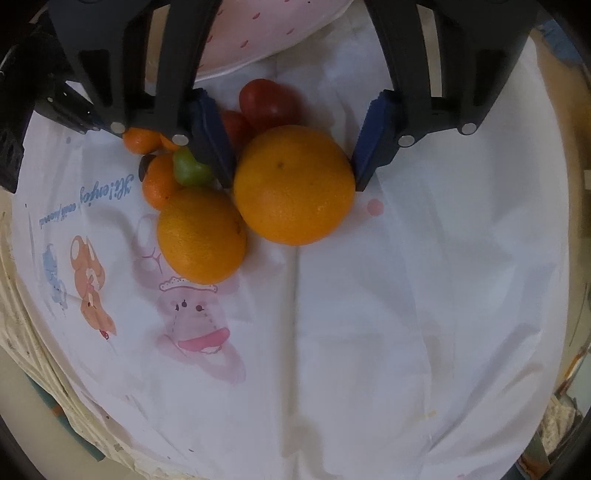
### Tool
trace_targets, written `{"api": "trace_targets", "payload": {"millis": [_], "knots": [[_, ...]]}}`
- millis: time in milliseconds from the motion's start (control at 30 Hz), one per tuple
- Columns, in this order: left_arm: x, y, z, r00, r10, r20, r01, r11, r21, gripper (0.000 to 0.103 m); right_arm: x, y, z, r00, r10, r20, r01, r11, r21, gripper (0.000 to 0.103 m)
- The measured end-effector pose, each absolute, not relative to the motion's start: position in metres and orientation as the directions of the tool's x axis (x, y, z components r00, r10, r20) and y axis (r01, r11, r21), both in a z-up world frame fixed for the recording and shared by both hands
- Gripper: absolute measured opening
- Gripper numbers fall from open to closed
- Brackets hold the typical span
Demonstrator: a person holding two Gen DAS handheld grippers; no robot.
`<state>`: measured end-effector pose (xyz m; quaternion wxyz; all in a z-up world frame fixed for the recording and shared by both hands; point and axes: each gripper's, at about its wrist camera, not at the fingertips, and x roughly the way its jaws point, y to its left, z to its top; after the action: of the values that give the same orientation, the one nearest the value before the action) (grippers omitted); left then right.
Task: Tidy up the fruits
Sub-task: 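Grasp the large orange with the left tool while the right tool grasps a tangerine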
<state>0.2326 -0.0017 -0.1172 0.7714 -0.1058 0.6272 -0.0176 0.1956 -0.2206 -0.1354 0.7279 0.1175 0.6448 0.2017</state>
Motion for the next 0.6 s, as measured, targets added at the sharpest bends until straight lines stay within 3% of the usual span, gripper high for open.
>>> {"api": "trace_targets", "payload": {"millis": [600], "knots": [[0.219,0.008,-0.093,0.28,-0.148,-0.949,-0.13,0.973,-0.191,0.054,0.186,-0.234,-0.117,0.153,0.427,-0.891,-0.116,0.903,0.413,0.044]]}}
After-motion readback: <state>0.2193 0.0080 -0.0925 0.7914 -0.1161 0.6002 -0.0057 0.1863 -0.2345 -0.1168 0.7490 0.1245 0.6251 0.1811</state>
